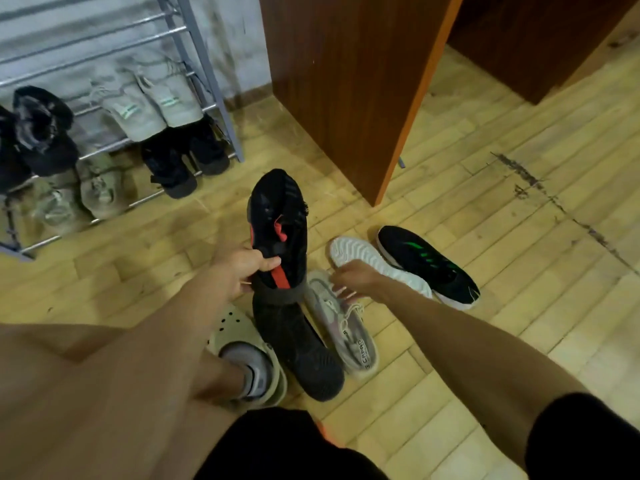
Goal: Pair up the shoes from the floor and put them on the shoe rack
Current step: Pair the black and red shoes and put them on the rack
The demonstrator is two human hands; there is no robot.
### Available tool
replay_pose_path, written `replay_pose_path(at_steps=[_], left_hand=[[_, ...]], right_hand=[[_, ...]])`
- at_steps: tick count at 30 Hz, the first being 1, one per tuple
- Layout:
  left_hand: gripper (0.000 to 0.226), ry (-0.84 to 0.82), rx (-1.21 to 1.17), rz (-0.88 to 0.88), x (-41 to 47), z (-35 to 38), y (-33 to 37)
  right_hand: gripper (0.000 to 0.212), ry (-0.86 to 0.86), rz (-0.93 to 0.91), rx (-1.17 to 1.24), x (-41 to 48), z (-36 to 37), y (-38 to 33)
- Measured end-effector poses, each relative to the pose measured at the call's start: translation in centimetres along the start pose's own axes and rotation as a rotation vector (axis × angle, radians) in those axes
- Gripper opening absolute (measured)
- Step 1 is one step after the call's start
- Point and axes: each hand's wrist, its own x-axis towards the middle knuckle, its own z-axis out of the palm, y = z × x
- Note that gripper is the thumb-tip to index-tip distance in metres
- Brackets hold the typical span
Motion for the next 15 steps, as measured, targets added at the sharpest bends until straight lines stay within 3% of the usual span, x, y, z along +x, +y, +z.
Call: replay_pose_path(at_steps=[3,6,9,12,15], left_hand=[[0.028,0.073,-0.045,-0.043,0.8,-1.8,-1.7],[0.034,0.102,-0.076,-0.068,1.1,-3.3,-2.9],[0.035,0.124,-0.094,-0.06,1.2,-4.1,-3.7],[0.036,0.145,-0.127,-0.053,1.1,-4.7,-4.1],[0.031,0.185,-0.175,-0.046,1.2,-5.0,-4.3]], right_hand=[[0.018,-0.075,0.045,-0.197,1.0,5.5,2.8],[0.065,-0.079,-0.009,-0.455,1.8,10.6,4.0],[0.068,0.01,0.02,-0.653,2.6,13.2,4.5],[0.059,0.03,0.071,-0.566,2.6,13.0,3.8],[0.058,0.017,0.009,-0.434,2.2,12.6,2.9]])
